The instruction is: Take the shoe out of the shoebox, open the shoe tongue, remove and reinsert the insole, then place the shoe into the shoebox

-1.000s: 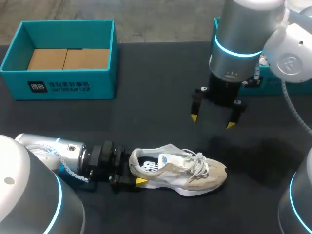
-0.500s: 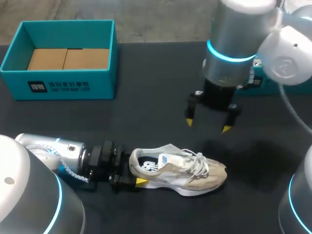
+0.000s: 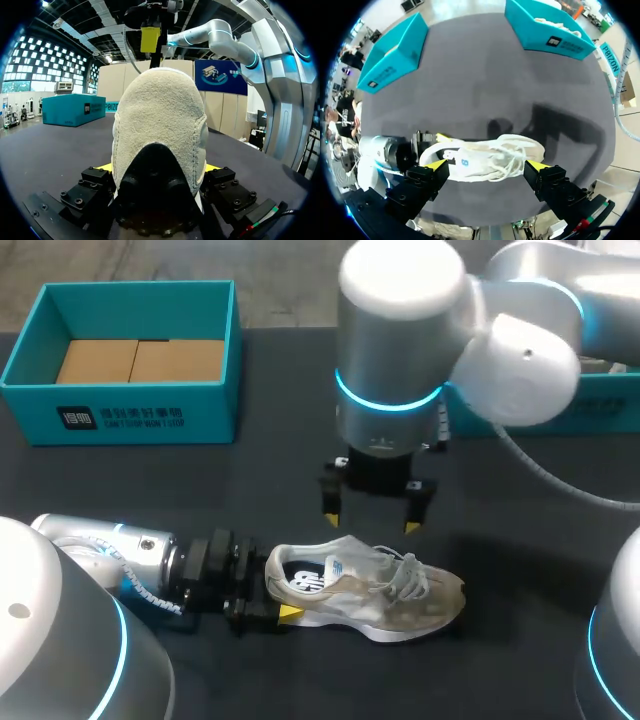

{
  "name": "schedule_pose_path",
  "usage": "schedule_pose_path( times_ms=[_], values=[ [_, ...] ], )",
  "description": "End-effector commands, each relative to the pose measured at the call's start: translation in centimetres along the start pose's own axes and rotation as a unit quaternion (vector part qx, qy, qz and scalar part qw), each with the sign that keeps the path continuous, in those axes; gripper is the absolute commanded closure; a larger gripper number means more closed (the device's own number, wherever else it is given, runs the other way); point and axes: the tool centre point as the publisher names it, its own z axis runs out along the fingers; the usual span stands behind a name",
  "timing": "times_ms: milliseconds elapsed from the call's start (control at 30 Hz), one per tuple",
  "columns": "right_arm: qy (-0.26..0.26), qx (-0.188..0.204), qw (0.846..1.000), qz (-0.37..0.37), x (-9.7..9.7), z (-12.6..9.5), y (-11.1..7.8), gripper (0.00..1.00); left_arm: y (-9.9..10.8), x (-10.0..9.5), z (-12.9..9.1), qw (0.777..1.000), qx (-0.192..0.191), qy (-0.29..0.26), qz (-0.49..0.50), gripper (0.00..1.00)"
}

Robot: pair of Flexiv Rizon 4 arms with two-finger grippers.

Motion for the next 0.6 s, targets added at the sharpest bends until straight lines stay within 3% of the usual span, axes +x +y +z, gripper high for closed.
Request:
schedule_pose_path(
  times_ms=[33,467,600],
  values=[
    [-0.026,0.008,0.999,0.018,2.4,1.2,-0.7,0.0,0.3,0.0,-0.2,1.0,-0.001,0.001,0.0,1.0],
    [-0.026,0.008,0.999,0.018,2.4,1.2,-0.7,0.0,0.3,0.0,-0.2,1.0,-0.001,0.001,0.0,1.0],
    [-0.051,0.006,0.998,0.031,3.9,1.1,-1.6,0.0,0.3,0.0,-0.2,1.0,-0.001,0.001,0.0,1.0]
  ],
)
